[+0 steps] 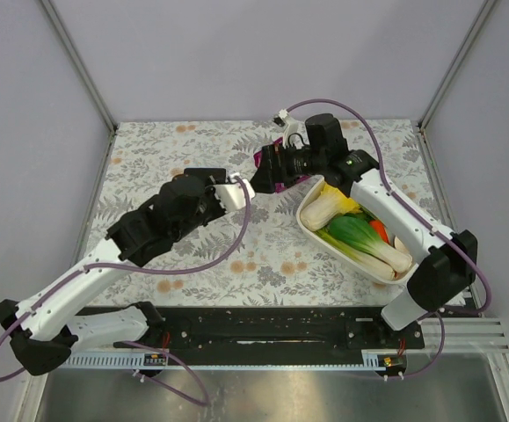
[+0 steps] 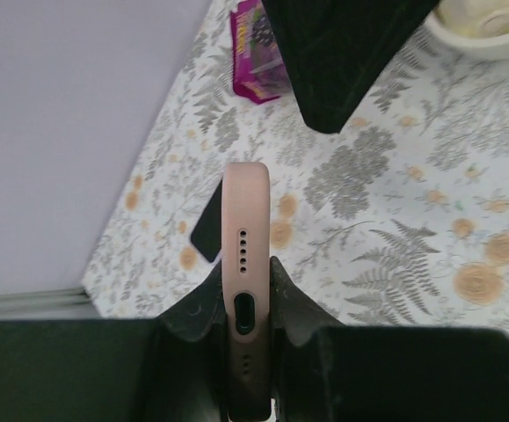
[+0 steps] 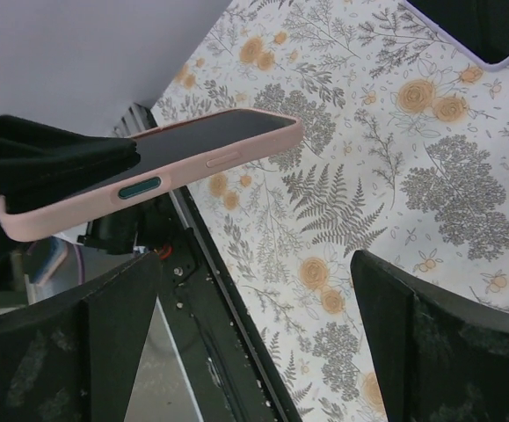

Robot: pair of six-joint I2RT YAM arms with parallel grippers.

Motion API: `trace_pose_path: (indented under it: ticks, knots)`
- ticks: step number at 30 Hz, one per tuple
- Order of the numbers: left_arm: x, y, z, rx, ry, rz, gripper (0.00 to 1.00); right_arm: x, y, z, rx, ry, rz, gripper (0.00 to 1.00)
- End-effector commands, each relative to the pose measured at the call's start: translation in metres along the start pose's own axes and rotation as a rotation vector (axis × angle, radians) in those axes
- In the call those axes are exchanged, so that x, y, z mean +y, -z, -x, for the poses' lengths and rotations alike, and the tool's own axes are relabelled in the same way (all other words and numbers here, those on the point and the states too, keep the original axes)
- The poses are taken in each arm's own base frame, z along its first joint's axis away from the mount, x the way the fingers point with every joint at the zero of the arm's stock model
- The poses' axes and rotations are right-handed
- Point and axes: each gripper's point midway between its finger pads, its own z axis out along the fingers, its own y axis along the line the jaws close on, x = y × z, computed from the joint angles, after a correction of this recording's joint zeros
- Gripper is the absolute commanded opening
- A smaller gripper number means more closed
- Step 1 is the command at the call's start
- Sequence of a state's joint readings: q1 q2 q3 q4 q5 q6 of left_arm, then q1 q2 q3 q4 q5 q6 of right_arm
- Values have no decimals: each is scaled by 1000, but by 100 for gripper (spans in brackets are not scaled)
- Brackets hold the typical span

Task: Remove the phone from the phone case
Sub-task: Adjust the phone.

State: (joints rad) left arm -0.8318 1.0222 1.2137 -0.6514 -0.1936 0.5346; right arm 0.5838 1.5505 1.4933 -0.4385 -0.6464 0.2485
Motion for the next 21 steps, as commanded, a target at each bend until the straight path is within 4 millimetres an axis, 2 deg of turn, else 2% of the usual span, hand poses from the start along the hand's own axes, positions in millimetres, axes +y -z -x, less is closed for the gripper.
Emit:
trace_pose_path:
  ticks: [1,12,15,21]
  knots:
    - [44,-4,15,-3,-105,290,0,14,3,20,-9,-116,127,97]
    - [15,-30,19,26,-352,418,0,3,2,31,-55,-194,101,97]
    - [5,-34,21,18,-429,476,0,-5,-2,29,-53,-215,79,97]
    - [-16,-31,38,-66,-603,585,0,-12,-14,20,-15,-268,108,97]
